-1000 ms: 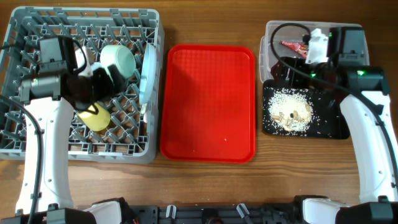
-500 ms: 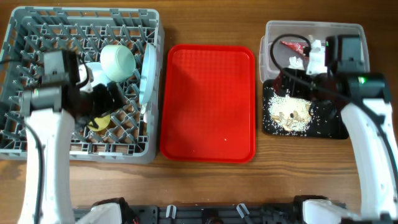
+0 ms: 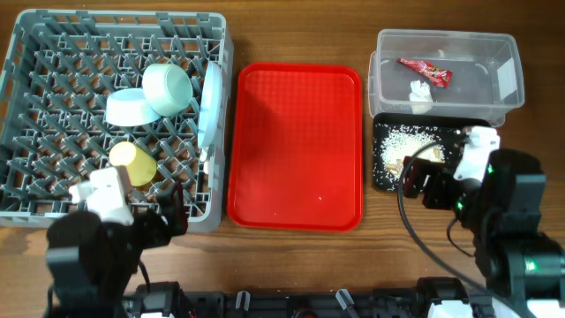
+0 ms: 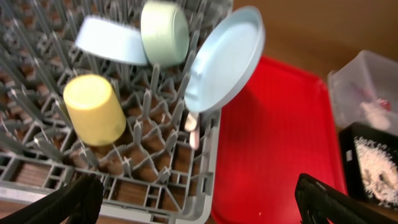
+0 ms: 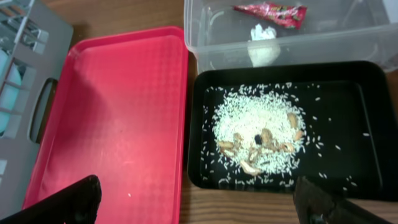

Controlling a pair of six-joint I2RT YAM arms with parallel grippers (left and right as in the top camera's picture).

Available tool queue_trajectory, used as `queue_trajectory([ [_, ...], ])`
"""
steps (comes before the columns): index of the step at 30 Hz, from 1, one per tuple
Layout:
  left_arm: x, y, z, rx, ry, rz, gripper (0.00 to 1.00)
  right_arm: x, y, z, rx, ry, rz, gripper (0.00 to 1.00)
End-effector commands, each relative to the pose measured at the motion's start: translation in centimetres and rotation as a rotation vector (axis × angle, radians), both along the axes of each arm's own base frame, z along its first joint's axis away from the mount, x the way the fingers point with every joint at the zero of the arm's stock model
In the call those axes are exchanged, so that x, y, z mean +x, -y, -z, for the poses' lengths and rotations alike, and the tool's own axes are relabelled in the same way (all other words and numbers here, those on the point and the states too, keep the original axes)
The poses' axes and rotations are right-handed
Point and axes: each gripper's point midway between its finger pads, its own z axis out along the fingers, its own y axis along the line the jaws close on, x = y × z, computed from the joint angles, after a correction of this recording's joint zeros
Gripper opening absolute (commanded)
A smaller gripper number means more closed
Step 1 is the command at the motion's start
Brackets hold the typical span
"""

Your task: Sort waste into correct bins and load items into the dishwasher rack

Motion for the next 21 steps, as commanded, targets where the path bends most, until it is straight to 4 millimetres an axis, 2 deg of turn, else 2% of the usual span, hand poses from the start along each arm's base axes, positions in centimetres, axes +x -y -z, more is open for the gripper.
queue_trajectory([
  [1, -1.5, 0.0, -0.6, 0.026, 0.067, 0.012, 1.00, -0.7, 0.4, 0.4, -0.006, -0.013, 0.027, 1.00],
  [9, -2.6, 0.1, 0.1, 0.024, 0.037, 0.012, 1.00, -0.3, 0.4, 1.1, -0.006, -0.045, 0.027, 1.00],
  [18, -2.8, 0.1, 0.4, 0.023, 0.022, 0.012, 1.00, 0.4, 0.4, 2.6, -0.007, -0.118, 0.027, 1.00],
  [21, -2.8, 0.1, 0.4, 0.023, 0.022, 0.012, 1.00, 0.3, 0.4, 2.6, -0.008, -0.114, 0.026, 1.00],
])
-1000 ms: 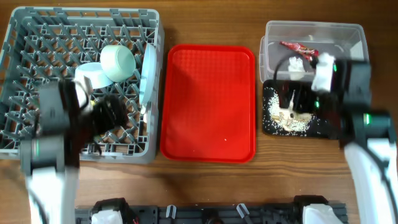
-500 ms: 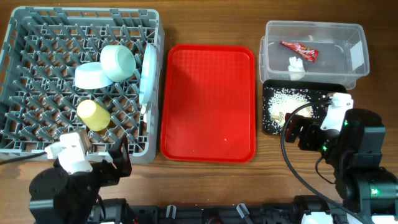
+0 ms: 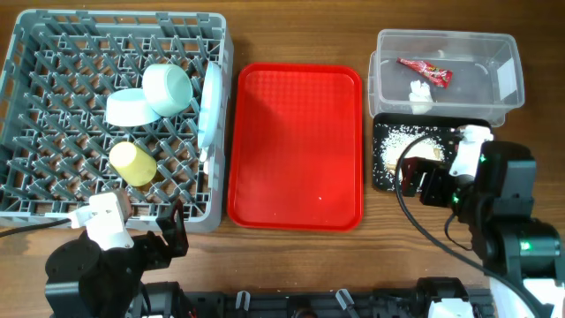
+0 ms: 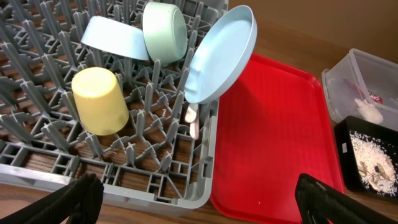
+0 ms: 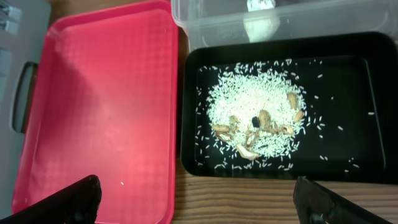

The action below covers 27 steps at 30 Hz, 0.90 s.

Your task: Sort waste into correct bins and load items into the dishwasher rack

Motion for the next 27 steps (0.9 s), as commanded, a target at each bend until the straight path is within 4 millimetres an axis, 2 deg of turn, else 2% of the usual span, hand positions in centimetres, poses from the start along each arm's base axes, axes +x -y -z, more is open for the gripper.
queue_trajectory([
  [1, 0.0, 0.0, 0.3, 0.017, -0.003, 0.008, 1.00, -0.3, 0.2, 0.3, -0.007, -0.002, 0.016, 1.00],
  [4, 0.0, 0.0, 0.3, 0.017, -0.003, 0.008, 1.00, -0.1, 0.2, -0.7, -0.007, 0.075, 0.015, 1.00],
  [9, 0.0, 0.0, 0.3, 0.017, -0.003, 0.008, 1.00, 0.8, -0.5, -3.9, 0.004, 0.402, -0.032, 1.00],
  [13, 0.0, 0.0, 0.3, 0.017, -0.003, 0.008, 1.00, -0.3, -1.6, -5.5, 0.026, 0.703, -0.090, 1.00],
  [17, 0.0, 0.0, 0.3, 0.017, -0.003, 0.008, 1.00, -1.6, -1.9, -6.6, 0.027, 0.928, -0.110, 1.00],
  [20, 0.0, 0.0, 0.3, 0.017, -0.003, 0.008, 1.00, -1.8, -1.5, -6.5, 0.010, 1.010, -0.082, 1.00],
  [27, 0.0, 0.0, 0.3, 0.017, -0.003, 0.008, 1.00, -0.8, -1.4, -4.4, -0.055, 1.013, -0.091, 1.00],
])
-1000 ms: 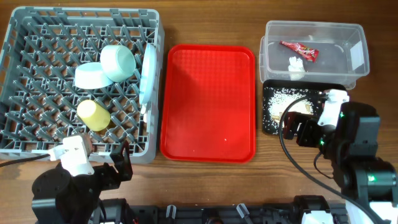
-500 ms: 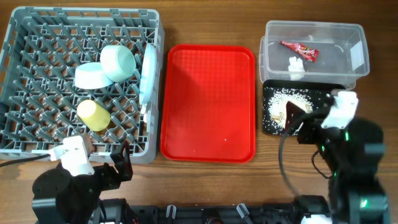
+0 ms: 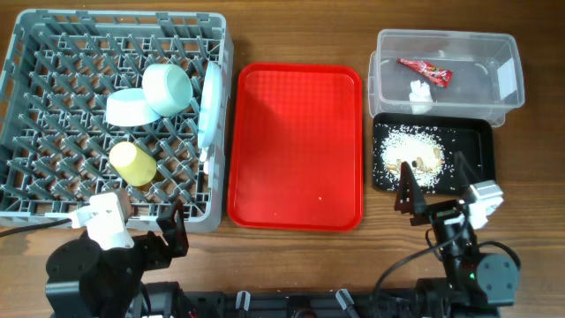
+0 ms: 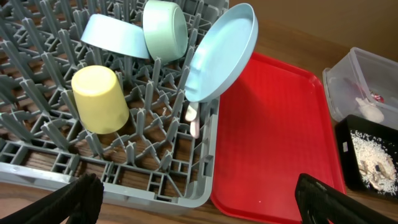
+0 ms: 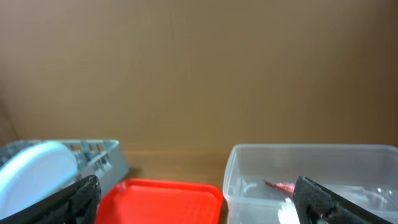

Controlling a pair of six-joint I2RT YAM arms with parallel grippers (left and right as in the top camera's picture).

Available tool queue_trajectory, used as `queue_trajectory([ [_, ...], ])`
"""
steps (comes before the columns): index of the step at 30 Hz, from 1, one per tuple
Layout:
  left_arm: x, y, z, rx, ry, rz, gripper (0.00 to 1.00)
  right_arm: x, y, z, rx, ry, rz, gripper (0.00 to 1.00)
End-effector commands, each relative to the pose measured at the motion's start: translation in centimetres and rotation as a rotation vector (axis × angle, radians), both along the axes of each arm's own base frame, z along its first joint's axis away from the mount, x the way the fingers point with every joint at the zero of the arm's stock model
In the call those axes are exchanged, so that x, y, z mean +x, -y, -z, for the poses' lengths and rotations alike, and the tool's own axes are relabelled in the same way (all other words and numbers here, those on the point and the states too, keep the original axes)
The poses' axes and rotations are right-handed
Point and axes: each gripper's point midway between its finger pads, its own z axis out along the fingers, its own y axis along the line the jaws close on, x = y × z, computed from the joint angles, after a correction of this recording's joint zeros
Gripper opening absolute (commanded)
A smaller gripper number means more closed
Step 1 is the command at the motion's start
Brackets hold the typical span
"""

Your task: Sort waste into correct bins and load items into the dishwasher rack

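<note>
The grey dishwasher rack (image 3: pixel 53 53) at the left holds a yellow cup (image 3: pixel 132 162), a pale blue bowl (image 3: pixel 129 107), a mint bowl (image 3: pixel 167 88) and a light blue plate (image 3: pixel 211 102) standing on edge. A pink utensil handle (image 4: pixel 194 121) pokes down below the plate. The red tray (image 3: pixel 296 146) in the middle is bare. A clear bin (image 3: pixel 503 84) holds a red wrapper (image 3: pixel 425 71) and white crumpled paper (image 3: pixel 420 92). A black bin (image 3: pixel 481 150) holds rice and food scraps (image 3: pixel 413 157). My left gripper (image 4: pixel 198 198) is open at the rack's near corner. My right gripper (image 5: pixel 198 198) is open near the front edge, facing level toward the back.
Wooden table surface (image 3: pixel 291 35) shows around the rack, tray and bins. A brown wall (image 5: pixel 199 68) fills the background of the right wrist view.
My right arm has drawn back from over the black bin to the table's front edge, its camera now looking level at the bins and wall. The left arm has not moved.
At first both grippers stood open, the left over the rack's near edge, the right over the black bin. Then the left had drawn back to the front edge and the right slightly back. Now the right is also at the front edge.
</note>
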Motion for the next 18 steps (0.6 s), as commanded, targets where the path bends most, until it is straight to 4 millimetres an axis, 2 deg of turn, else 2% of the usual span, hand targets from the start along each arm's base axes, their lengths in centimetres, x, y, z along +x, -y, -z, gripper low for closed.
queue_trajectory([
  [1, 0.0, 0.0, 0.1, 0.017, 0.002, 0.008, 1.00, 0.4, 0.3, 1.4, -0.070, 0.006, 0.027, 1.00],
  [9, 0.0, 0.0, 0.1, 0.017, 0.002, 0.008, 1.00, 1.7, 0.0, 7.9, -0.076, -0.125, 0.010, 1.00],
  [12, 0.0, 0.0, 0.1, 0.017, 0.002, 0.008, 1.00, 1.7, -0.1, 7.9, -0.129, -0.108, 0.010, 1.00],
  [18, 0.0, 0.0, 0.1, 0.017, 0.002, 0.008, 1.00, 1.7, 0.0, 7.9, -0.126, -0.109, 0.013, 1.00],
])
